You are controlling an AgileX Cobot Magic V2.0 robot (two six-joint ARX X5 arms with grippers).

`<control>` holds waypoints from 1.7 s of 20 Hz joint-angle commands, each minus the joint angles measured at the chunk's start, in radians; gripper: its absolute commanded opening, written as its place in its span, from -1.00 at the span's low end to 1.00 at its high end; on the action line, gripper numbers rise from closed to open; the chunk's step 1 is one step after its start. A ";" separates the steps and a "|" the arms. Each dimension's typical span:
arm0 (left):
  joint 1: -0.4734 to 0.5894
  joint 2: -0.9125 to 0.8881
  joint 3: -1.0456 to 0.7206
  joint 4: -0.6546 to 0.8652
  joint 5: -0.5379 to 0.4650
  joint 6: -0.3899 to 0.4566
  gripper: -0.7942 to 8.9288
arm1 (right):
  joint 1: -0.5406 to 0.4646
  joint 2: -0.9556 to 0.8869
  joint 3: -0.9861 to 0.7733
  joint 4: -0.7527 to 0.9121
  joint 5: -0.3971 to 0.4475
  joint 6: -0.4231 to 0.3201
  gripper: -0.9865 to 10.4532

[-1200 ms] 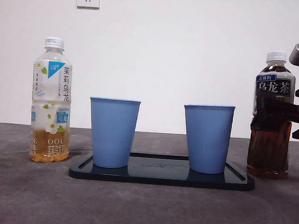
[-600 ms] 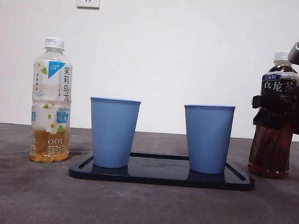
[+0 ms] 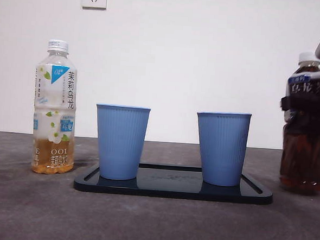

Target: Pour the drink into the cup

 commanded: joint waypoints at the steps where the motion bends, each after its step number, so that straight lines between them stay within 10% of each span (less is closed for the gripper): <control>1: -0.003 0.005 0.019 0.009 0.005 0.009 0.19 | 0.003 -0.109 0.068 -0.114 0.010 -0.061 -0.59; 10: -0.005 0.004 0.019 0.009 0.005 0.008 0.19 | 0.005 -0.247 0.529 -0.951 0.041 -0.383 -0.60; 17: -0.040 0.004 0.019 0.029 0.005 0.008 0.19 | 0.045 -0.218 0.748 -1.315 0.223 -0.663 -0.62; 34: -0.142 0.004 0.019 0.030 0.005 0.008 0.19 | 0.360 -0.083 0.765 -1.391 0.768 -1.096 -0.64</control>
